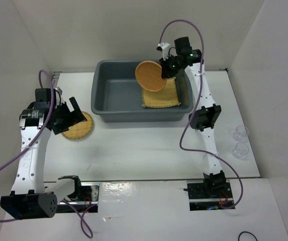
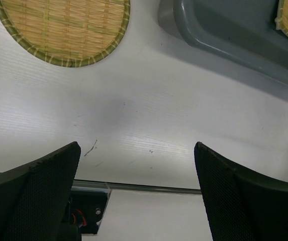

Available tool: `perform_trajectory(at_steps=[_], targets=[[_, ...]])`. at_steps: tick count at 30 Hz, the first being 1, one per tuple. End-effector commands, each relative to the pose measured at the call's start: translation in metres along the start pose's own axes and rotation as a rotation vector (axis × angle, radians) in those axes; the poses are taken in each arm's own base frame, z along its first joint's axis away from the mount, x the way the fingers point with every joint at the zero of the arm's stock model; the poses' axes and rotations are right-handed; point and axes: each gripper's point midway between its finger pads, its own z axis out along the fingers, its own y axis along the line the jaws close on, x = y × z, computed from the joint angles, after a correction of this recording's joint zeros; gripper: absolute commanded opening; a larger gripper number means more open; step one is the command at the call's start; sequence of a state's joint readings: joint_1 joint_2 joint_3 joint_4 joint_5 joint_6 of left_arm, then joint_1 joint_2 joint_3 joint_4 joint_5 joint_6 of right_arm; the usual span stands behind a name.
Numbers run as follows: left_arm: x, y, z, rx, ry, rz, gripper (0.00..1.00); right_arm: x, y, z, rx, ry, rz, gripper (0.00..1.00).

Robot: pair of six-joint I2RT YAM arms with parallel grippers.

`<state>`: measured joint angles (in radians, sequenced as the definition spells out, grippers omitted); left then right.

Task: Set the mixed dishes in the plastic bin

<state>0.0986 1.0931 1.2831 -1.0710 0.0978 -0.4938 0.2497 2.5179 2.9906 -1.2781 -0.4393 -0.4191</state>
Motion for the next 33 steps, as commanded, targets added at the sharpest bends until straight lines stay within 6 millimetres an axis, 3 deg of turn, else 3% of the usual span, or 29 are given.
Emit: perform_trajectory(at_steps=[1,4,9,11,15,17,21,26,33], targets=[[-0.002,0.004,-0.018,-0.002,-0.054,0.016,1.00,-0.007,-0.016,0.006,0.043,-0.045,-0.018,0.00],[-0.002,0.008,-0.021,-0.014,-0.064,0.009,1.00,0.013,-0.018,0.032,0.006,-0.006,-0.007,0.00],[0.001,0.013,-0.019,-0.044,-0.044,0.005,1.00,0.040,-0.015,0.055,-0.047,0.056,0.012,0.00],[0.001,0.014,-0.017,-0.048,-0.035,0.004,1.00,0.055,-0.023,0.066,-0.044,0.085,0.023,0.00],[-0.001,0.013,-0.016,-0.048,-0.035,0.004,1.00,0.079,-0.045,0.076,0.023,0.140,0.059,0.00],[-0.004,0.013,-0.016,-0.056,-0.039,0.003,1.00,0.089,-0.067,0.076,0.091,0.154,0.077,0.04],[-0.004,0.013,-0.016,-0.056,-0.039,0.003,1.00,0.108,-0.086,0.080,0.149,0.196,0.105,0.13],[-0.004,0.012,-0.020,-0.049,-0.056,-0.018,1.00,0.138,-0.111,0.085,0.272,0.281,0.135,0.14],[-0.009,0.008,-0.027,-0.032,-0.093,-0.022,1.00,0.175,-0.120,0.090,0.333,0.402,0.149,0.24]])
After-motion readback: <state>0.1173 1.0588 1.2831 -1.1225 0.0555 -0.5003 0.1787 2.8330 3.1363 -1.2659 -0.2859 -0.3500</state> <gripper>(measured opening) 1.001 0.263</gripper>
